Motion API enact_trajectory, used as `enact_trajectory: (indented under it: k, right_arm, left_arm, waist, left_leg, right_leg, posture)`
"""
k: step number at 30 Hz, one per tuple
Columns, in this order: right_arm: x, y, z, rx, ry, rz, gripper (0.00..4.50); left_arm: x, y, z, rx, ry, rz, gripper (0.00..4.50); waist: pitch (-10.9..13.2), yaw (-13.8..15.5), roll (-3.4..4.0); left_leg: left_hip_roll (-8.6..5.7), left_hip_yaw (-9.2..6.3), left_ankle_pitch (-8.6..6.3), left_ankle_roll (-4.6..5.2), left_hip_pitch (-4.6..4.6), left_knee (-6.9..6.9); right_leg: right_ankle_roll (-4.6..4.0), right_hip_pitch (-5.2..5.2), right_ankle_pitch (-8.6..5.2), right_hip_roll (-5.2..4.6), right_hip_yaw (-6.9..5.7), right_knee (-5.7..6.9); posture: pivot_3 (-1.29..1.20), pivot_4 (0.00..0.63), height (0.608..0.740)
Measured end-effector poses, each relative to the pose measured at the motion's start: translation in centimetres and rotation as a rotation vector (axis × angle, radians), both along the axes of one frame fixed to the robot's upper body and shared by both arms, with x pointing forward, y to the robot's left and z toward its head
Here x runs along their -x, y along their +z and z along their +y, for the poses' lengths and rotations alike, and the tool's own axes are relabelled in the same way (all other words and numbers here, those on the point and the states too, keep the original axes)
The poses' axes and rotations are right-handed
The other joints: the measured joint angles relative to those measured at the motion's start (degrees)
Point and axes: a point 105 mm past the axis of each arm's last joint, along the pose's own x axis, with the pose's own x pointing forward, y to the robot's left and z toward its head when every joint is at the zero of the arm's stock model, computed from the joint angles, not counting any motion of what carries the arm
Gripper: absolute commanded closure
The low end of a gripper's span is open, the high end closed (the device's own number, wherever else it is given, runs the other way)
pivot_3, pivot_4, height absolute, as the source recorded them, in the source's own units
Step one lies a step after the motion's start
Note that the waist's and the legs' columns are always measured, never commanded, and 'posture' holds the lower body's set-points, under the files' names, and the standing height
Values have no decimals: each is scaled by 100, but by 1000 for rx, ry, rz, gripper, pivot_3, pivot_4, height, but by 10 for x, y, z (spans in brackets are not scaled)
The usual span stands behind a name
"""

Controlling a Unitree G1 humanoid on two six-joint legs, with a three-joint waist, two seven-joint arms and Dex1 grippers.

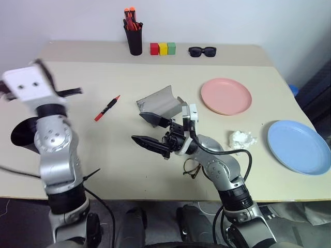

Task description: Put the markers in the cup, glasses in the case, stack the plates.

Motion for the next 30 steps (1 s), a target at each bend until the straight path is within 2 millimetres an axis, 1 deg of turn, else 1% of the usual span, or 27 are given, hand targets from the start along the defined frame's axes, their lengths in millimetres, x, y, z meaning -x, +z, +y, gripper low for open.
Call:
enact_trajectory:
  k: [1,3,5,7,10,14,20,22,23,25,27,28,29,30]
  right_arm:
    - [1,0,1,0,8,3,0]
    - [2,0,1,-2,21,11,0]
    - [3,0,2,-4,32,17,0]
    - [4,-1,3,-1,41,22,0]
    - [4,-1,3,0,45,25,0]
    - [4,-1,4,0,47,27,0]
    - [4,-1,4,-4,45,27,0]
    - [4,-1,4,-5,41,28,0]
    - [3,-1,4,-5,36,28,0]
    - [3,0,4,-6,32,30,0]
    - [3,0,4,-7,32,30,0]
    - [2,0,4,-6,31,30,0]
    - [2,0,4,-6,30,30,0]
    - [2,0,3,-6,27,30,0]
  left_arm:
    - [9,-6,6,-7,57,12,4456]
    - [21,-20,12,-5,122,40,4456]
    - [27,-35,17,38,159,67,4456]
    - [32,-44,23,61,193,76,4456]
    - [34,-49,29,52,207,74,4456]
    - [27,-56,36,42,192,89,4456]
    - [20,-51,37,45,152,68,4456]
    - [15,-47,33,48,116,59,3934]
    - [6,-43,27,49,65,69,3602]
    - [-15,-28,13,32,-36,100,2641]
    - [-32,-21,0,52,-129,152,1575]
    - [-43,-24,-8,68,-176,208,1143]
    - [-52,-31,-12,74,-207,283,554]
    - [-61,-38,-16,76,-233,364,192]
  waist:
    - [-2,4,-2]
    - [-2,13,-3]
    - [-3,20,-5]
    - [-3,9,-6]
    - [-3,-1,-6]
    - [-3,-3,-6]
    - [-3,-8,-6]
    - [-3,-4,-6]
    - [-2,14,-9]
    - [-1,33,-13]
    - [-1,14,-13]
    - [-1,2,-13]
    - [-1,-16,-13]
    - [0,-28,-12]
  left_leg:
    - [0,-1,0,0,1,1]
    - [0,-1,0,0,3,2]
    - [0,-1,0,0,4,4]
    - [0,-2,0,0,4,4]
    - [0,-2,0,0,5,3]
    - [0,-2,0,0,5,3]
    - [1,-1,0,0,5,3]
    - [0,-1,0,0,5,3]
    - [0,-4,0,0,4,4]
    - [-2,-10,0,0,1,9]
    - [-3,-8,0,0,2,9]
    - [-3,-8,0,0,2,7]
    - [-2,-10,0,0,2,3]
    - [-1,-12,0,0,2,0]
  right_leg:
    - [0,2,0,0,-1,-1]
    - [0,6,0,-1,-1,-2]
    - [-1,6,0,-1,-2,-1]
    - [-2,6,1,1,-3,-1]
    - [-3,6,1,2,-3,-1]
    - [-3,5,1,2,-4,-1]
    - [-3,5,1,2,-4,-1]
    - [-3,6,1,2,-4,-1]
    - [-3,6,1,2,-8,0]
    - [-3,9,1,4,-14,-1]
    - [-3,9,1,2,-12,-3]
    - [-2,9,1,3,-12,-4]
    - [-2,6,1,5,-12,-3]
    - [-2,2,1,8,-12,-1]
  posture:
    - [0,150,732]
    - [0,150,732]
    - [0,150,732]
    - [0,150,732]
    - [0,150,732]
    - [0,150,732]
    - [0,150,732]
    - [0,150,732]
    - [0,150,732]
    - [0,150,732]
    - [0,150,732]
    - [0,150,732]
    - [0,150,732]
    - [0,150,732]
